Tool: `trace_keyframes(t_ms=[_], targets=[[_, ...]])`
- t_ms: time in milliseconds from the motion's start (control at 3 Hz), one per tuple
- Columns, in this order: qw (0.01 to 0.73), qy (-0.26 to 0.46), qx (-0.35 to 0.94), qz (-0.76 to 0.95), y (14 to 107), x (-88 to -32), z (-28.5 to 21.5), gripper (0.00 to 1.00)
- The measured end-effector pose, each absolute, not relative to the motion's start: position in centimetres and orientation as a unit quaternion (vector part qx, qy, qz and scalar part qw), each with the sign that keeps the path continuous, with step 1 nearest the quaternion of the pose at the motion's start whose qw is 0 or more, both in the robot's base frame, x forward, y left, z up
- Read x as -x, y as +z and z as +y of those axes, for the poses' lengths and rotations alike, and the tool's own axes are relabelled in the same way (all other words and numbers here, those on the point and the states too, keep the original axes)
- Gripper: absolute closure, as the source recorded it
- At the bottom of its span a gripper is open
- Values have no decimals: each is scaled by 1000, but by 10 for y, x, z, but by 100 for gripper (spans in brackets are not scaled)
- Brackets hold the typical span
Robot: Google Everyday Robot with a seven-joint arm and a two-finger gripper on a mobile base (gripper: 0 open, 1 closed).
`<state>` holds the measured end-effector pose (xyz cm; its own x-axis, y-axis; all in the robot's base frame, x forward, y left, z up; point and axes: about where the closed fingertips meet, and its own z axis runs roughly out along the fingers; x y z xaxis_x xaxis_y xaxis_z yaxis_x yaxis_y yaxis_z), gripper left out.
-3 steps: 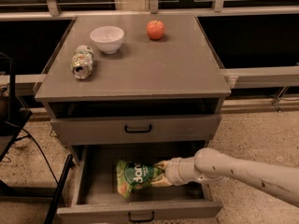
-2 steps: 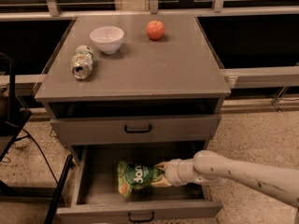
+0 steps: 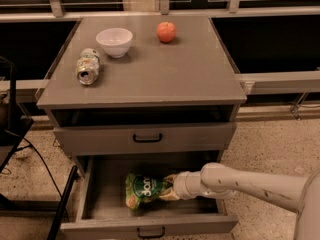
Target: Place green rice chip bag into middle drawer
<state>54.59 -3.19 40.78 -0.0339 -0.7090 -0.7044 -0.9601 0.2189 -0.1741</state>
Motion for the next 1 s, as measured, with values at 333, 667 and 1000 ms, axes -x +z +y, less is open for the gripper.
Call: trace_keyframes(t_ms=[333,667,1000], targets=[[352,179,599,697,407,-547,-31,100],[352,179,599,696,407,-547,-31,73],[352,179,599,696,407,-547,-31,50]])
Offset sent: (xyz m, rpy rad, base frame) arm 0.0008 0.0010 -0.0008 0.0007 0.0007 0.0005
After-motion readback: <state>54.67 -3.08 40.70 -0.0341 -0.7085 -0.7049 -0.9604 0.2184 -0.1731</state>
